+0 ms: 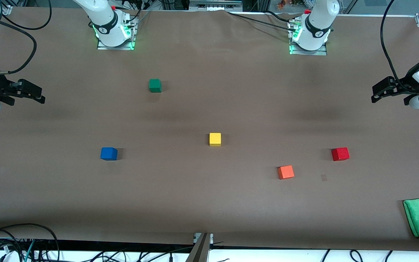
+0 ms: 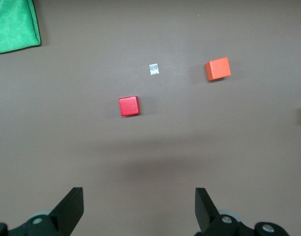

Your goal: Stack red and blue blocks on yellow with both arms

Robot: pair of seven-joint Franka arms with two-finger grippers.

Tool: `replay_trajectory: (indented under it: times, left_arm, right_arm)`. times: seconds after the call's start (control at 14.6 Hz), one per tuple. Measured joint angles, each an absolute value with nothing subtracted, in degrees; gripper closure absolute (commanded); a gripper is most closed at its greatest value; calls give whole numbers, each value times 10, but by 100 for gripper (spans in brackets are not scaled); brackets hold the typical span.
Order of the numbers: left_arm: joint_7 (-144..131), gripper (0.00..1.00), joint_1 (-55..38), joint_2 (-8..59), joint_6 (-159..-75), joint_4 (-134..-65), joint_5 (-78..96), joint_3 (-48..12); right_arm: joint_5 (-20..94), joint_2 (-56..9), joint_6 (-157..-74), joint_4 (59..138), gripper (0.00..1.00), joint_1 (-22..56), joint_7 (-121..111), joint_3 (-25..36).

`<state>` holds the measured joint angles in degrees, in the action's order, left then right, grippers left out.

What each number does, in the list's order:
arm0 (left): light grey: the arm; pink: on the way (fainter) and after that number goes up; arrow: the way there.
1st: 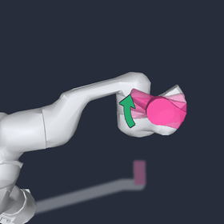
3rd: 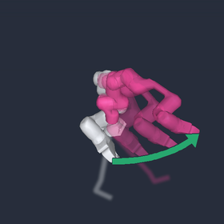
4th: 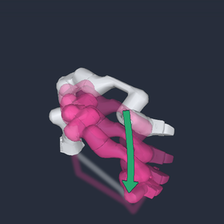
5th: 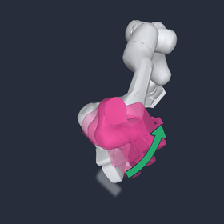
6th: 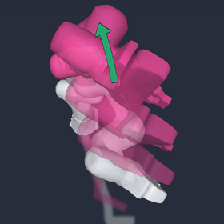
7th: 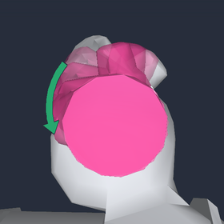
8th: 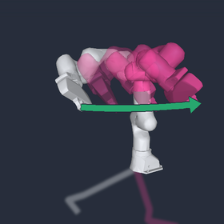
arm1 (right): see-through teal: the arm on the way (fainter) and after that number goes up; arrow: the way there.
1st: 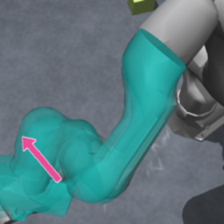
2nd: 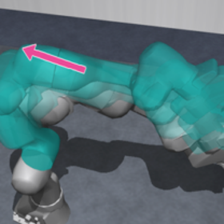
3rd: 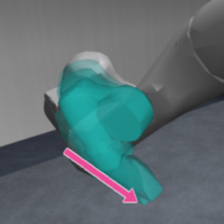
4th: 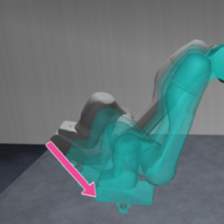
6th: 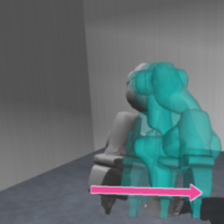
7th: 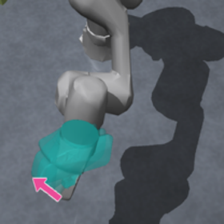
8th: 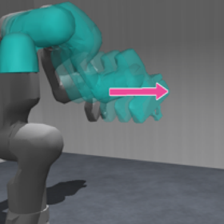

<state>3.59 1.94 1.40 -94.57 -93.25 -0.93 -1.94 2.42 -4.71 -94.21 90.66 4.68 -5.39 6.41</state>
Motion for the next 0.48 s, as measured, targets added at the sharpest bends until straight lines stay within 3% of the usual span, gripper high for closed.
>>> replay_trajectory:
  times: [0.48]
  left_arm:
    - [36, 0, 19, 14, -946, -933, -10, -20]
  right_arm:
    - [24, -47, -950, 907, 0, 47, -54, 65]
